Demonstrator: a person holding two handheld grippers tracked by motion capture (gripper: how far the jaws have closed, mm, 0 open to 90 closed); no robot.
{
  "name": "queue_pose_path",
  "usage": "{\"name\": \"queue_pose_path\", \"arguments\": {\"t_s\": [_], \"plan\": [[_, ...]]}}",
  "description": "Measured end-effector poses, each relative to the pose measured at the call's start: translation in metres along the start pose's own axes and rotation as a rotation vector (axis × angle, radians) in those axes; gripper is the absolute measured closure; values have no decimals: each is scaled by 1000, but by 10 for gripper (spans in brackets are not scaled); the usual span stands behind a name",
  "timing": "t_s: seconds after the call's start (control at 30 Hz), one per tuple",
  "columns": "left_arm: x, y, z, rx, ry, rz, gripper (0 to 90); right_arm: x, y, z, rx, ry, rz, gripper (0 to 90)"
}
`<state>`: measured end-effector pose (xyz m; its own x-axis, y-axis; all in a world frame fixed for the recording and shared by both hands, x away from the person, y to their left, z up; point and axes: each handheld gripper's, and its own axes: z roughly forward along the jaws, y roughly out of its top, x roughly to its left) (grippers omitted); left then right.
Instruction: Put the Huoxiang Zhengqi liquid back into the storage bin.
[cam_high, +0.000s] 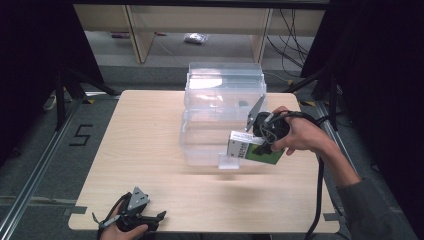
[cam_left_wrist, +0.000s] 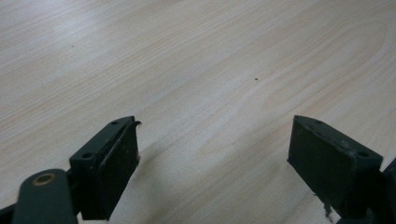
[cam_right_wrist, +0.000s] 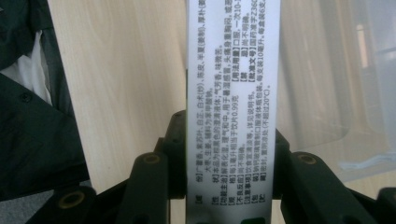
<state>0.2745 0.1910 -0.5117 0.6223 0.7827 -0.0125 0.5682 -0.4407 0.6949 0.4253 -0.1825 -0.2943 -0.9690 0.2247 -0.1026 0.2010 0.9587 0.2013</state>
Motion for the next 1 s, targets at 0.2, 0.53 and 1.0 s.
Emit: {"name": "queue_pose_path", "arguments": {"t_s": [0.2, 0.53, 1.0], "plan": [[-1, 0, 1, -4, -3, -12, 156, -19, 2, -3, 8, -7, 34, 645], [1, -1, 2, -11, 1, -9, 156, -51, 8, 7, -11, -17, 11, 645], [0, -1, 1, -15, -10, -17, 156, -79, 5, 42, 26, -12, 45, 644]]}}
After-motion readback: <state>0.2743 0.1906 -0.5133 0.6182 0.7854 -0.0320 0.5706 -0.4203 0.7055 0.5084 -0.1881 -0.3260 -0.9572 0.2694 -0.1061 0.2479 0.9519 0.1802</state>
